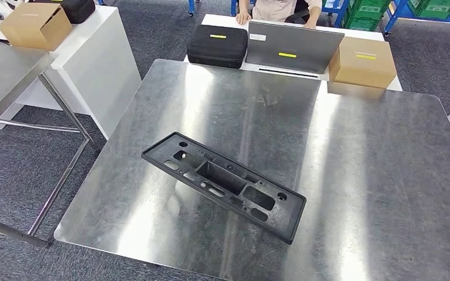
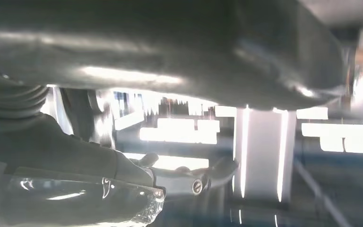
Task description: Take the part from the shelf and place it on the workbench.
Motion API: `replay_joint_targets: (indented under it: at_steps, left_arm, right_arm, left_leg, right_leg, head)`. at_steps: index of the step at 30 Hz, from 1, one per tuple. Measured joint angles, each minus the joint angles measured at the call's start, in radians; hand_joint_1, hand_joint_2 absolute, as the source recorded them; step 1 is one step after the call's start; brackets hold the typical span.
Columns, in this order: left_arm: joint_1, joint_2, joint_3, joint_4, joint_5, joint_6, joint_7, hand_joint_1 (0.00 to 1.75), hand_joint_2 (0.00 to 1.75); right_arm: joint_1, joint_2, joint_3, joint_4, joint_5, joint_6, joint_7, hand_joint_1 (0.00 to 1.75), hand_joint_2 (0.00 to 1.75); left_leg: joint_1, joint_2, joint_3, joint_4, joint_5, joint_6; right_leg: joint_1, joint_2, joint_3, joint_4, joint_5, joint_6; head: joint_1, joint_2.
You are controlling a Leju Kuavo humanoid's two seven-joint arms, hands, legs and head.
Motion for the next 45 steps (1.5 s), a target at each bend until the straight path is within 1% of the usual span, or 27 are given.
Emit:
replay_joint_targets:
  at_steps: [1, 2, 4, 5, 7, 9, 10, 12, 14, 16, 17, 18, 21, 22, 26, 29, 32, 35, 36, 38, 40, 42, 43, 45]
  left_arm:
    - [0.000, 0.000, 0.000, 0.000, -0.004, 0.003, 0.000, 0.00, 0.00]
    - [0.000, 0.000, 0.000, 0.000, -0.009, 0.004, -0.001, 0.00, 0.00]
    - [-0.001, 0.002, 0.000, 0.000, -0.019, 0.003, -0.007, 0.00, 0.00]
    - [-0.001, 0.004, 0.000, 0.000, -0.026, 0.003, -0.014, 0.00, 0.00]
    - [-0.001, 0.012, 0.000, 0.000, -0.036, 0.002, -0.030, 0.00, 0.00]
    - [-0.001, 0.024, 0.000, 0.000, -0.042, 0.002, -0.043, 0.00, 0.00]
    - [-0.001, 0.030, 0.000, 0.000, -0.043, 0.001, -0.049, 0.00, 0.00]
    - [0.000, 0.045, 0.000, 0.000, -0.047, -0.001, -0.066, 0.00, 0.00]
    - [0.005, 0.060, 0.000, 0.000, -0.052, 0.000, -0.084, 0.00, 0.00]
    - [0.007, 0.070, 0.000, 0.000, -0.054, 0.000, -0.094, 0.00, 0.00]
    - [0.007, 0.074, 0.000, 0.000, -0.054, 0.000, -0.096, 0.00, 0.00]
    - [0.007, 0.078, 0.000, 0.000, -0.054, 0.000, -0.097, 0.00, 0.00]
    - [0.004, 0.096, 0.000, 0.000, -0.061, 0.001, -0.098, 0.00, 0.00]
    - [0.001, 0.104, -0.001, 0.000, -0.070, -0.002, -0.097, 0.00, 0.00]
    - [-0.027, 0.132, -0.027, -0.001, -0.121, -0.037, -0.098, 0.00, 0.00]
    - [-0.063, 0.145, -0.040, -0.003, -0.123, -0.069, -0.108, 0.00, 0.00]
    - [-0.091, 0.148, -0.046, -0.004, -0.121, -0.077, -0.112, 0.00, 0.00]
    - [-0.114, 0.147, -0.052, -0.005, -0.122, -0.077, -0.103, 0.00, 0.00]
    - [-0.119, 0.146, -0.052, -0.005, -0.122, -0.076, -0.097, 0.00, 0.00]
    - [-0.129, 0.144, -0.052, -0.005, -0.121, -0.071, -0.087, 0.00, 0.00]
    - [-0.139, 0.142, -0.053, -0.005, -0.124, -0.066, -0.075, 0.00, 0.00]
    - [-0.148, 0.139, -0.055, -0.005, -0.129, -0.066, -0.065, 0.00, 0.00]
    - [-0.151, 0.138, -0.055, -0.005, -0.130, -0.066, -0.063, 0.00, 0.00]
    - [-0.152, 0.137, -0.055, -0.005, -0.130, -0.066, -0.062, 0.00, 0.00]
  right_arm:
    - [0.000, 0.040, -0.003, 0.006, 0.003, -0.017, 0.004, 0.00, 0.00]
    - [0.000, 0.078, -0.004, 0.024, 0.009, -0.053, 0.012, 0.00, 0.00]
    - [-0.007, 0.141, -0.007, 0.107, 0.016, -0.163, 0.048, 0.00, 0.00]
    - [-0.012, 0.162, -0.008, 0.181, 0.017, -0.224, 0.077, 0.00, 0.00]
    - [-0.029, 0.188, -0.008, 0.336, 0.017, -0.306, 0.138, 0.00, 0.00]
    - [-0.049, 0.205, -0.008, 0.449, 0.019, -0.333, 0.190, 0.00, 0.00]
    - [-0.058, 0.211, -0.008, 0.488, 0.021, -0.335, 0.211, 0.00, 0.00]
    - [-0.076, 0.219, -0.008, 0.573, 0.024, -0.335, 0.260, 0.00, 0.00]
    - [-0.104, 0.222, -0.008, 0.668, 0.014, -0.335, 0.320, 0.00, 0.00]
    - [-0.124, 0.221, -0.008, 0.736, 0.011, -0.335, 0.355, 0.00, 0.00]
    - [-0.130, 0.221, -0.008, 0.760, 0.013, -0.334, 0.366, 0.00, 0.00]
    - [-0.137, 0.221, -0.008, 0.785, 0.016, -0.334, 0.380, 0.00, 0.00]
    - [-0.164, 0.224, -0.006, 0.850, 0.027, -0.333, 0.445, 0.00, 0.00]
    - [-0.173, 0.229, -0.006, 0.866, 0.028, -0.332, 0.467, 0.00, 0.00]
    - [-0.208, 0.257, -0.005, 0.904, 0.025, -0.332, 0.533, 0.00, 0.00]
    - [-0.221, 0.280, -0.005, 0.918, 0.022, -0.333, 0.549, 0.00, 0.00]
    - [-0.225, 0.292, -0.005, 0.931, 0.023, -0.332, 0.559, 0.00, 0.00]
    - [-0.224, 0.295, -0.005, 0.937, 0.026, -0.333, 0.586, 0.00, 0.00]
    - [-0.222, 0.294, -0.005, 0.938, 0.027, -0.333, 0.595, 0.00, 0.00]
    - [-0.211, 0.295, -0.004, 0.944, 0.037, -0.333, 0.614, 0.00, 0.00]
    - [-0.179, 0.298, -0.001, 0.959, 0.059, -0.330, 0.645, 0.00, 0.00]
    - [-0.145, 0.305, 0.004, 0.975, 0.076, -0.326, 0.669, 0.00, 0.00]
    - [-0.138, 0.307, 0.005, 0.979, 0.078, -0.325, 0.673, 0.00, 0.00]
    - [-0.134, 0.311, 0.006, 0.982, 0.079, -0.324, 0.677, 0.00, 0.00]
  left_leg:
    - [0.000, 0.000, 0.000, 0.000, 0.000, 0.000]
    - [0.001, 0.000, 0.001, 0.000, 0.000, -0.001]
    - [0.003, 0.001, 0.001, 0.000, -0.001, -0.002]
    - [0.004, 0.001, 0.002, 0.000, -0.001, -0.002]
    - [0.005, 0.002, 0.004, 0.000, -0.002, -0.003]
    - [0.010, 0.007, 0.009, -0.001, -0.005, -0.007]
    - [0.015, 0.010, 0.013, -0.001, -0.006, -0.010]
    - [0.030, 0.018, 0.023, -0.002, -0.011, -0.017]
    - [0.054, 0.031, 0.034, -0.004, -0.017, -0.031]
    - [0.076, 0.046, 0.044, -0.005, -0.022, -0.042]
    - [0.083, 0.052, 0.048, -0.005, -0.024, -0.045]
    - [0.089, 0.058, 0.052, -0.005, -0.026, -0.047]
    - [0.103, 0.076, 0.064, -0.006, -0.031, -0.051]
    - [0.107, 0.082, 0.068, -0.006, -0.032, -0.052]
    - [0.123, 0.101, 0.082, -0.006, -0.040, -0.055]
    - [0.134, 0.110, 0.092, -0.006, -0.042, -0.057]
    - [0.140, 0.116, 0.100, -0.005, -0.047, -0.057]
    - [0.141, 0.117, 0.107, -0.005, -0.052, -0.056]
    - [0.142, 0.117, 0.109, -0.005, -0.053, -0.055]
    - [0.143, 0.115, 0.115, -0.004, -0.059, -0.055]
    - [0.138, 0.108, 0.121, -0.002, -0.068, -0.054]
    - [0.127, 0.099, 0.122, 0.003, -0.075, -0.049]
    - [0.122, 0.097, 0.122, 0.004, -0.077, -0.047]
    - [0.119, 0.096, 0.122, 0.005, -0.077, -0.045]
  right_leg:
    - [0.000, 0.000, 0.000, 0.000, 0.000, 0.000]
    - [0.001, 0.000, 0.001, 0.000, 0.000, -0.001]
    - [0.003, 0.001, 0.002, 0.000, -0.001, -0.002]
    - [0.004, 0.001, 0.002, 0.000, -0.001, -0.002]
    - [0.005, 0.002, 0.004, 0.000, -0.001, -0.002]
    - [0.008, 0.008, 0.010, -0.004, -0.001, -0.004]
    - [0.012, 0.011, 0.015, -0.008, -0.002, -0.008]
    - [0.021, 0.016, 0.031, -0.020, -0.005, -0.024]
    - [0.036, 0.015, 0.052, -0.038, -0.007, -0.039]
    - [0.052, 0.012, 0.071, -0.055, -0.012, -0.051]
    - [0.058, 0.010, 0.076, -0.058, -0.019, -0.061]
    - [0.063, 0.008, 0.081, -0.060, -0.027, -0.074]
    - [0.078, 0.001, 0.094, -0.062, -0.064, -0.119]
    - [0.083, -0.001, 0.097, -0.063, -0.077, -0.130]
    - [0.100, -0.009, 0.114, -0.064, -0.127, -0.165]
    - [0.108, -0.017, 0.125, -0.063, -0.160, -0.199]
    - [0.114, -0.025, 0.134, -0.062, -0.183, -0.235]
    - [0.117, -0.033, 0.137, -0.059, -0.197, -0.267]
    - [0.117, -0.035, 0.137, -0.057, -0.200, -0.274]
    - [0.116, -0.041, 0.129, -0.052, -0.203, -0.282]
    - [0.114, -0.049, 0.115, -0.044, -0.204, -0.284]
    - [0.112, -0.054, 0.104, -0.033, -0.204, -0.285]
    - [0.111, -0.054, 0.101, -0.030, -0.204, -0.285]
    - [0.111, -0.054, 0.101, -0.028, -0.204, -0.285]
  head:
    - [0.000, 0.000]
    - [0.000, 0.000]
    - [0.000, 0.000]
    - [0.000, 0.000]
    - [0.000, 0.000]
    - [-0.005, 0.000]
    - [-0.008, 0.000]
    - [-0.010, 0.000]
    - [-0.007, 0.000]
    - [-0.004, 0.000]
    - [-0.003, 0.000]
    - [-0.003, 0.000]
    - [-0.002, 0.000]
    - [-0.002, 0.000]
    - [-0.001, 0.000]
    - [-0.001, 0.000]
    - [0.000, 0.000]
    - [0.001, 0.000]
    - [0.001, 0.000]
    - [0.004, 0.000]
    - [0.015, 0.000]
    - [0.028, 0.000]
    - [0.032, 0.000]
    - [0.034, 0.000]
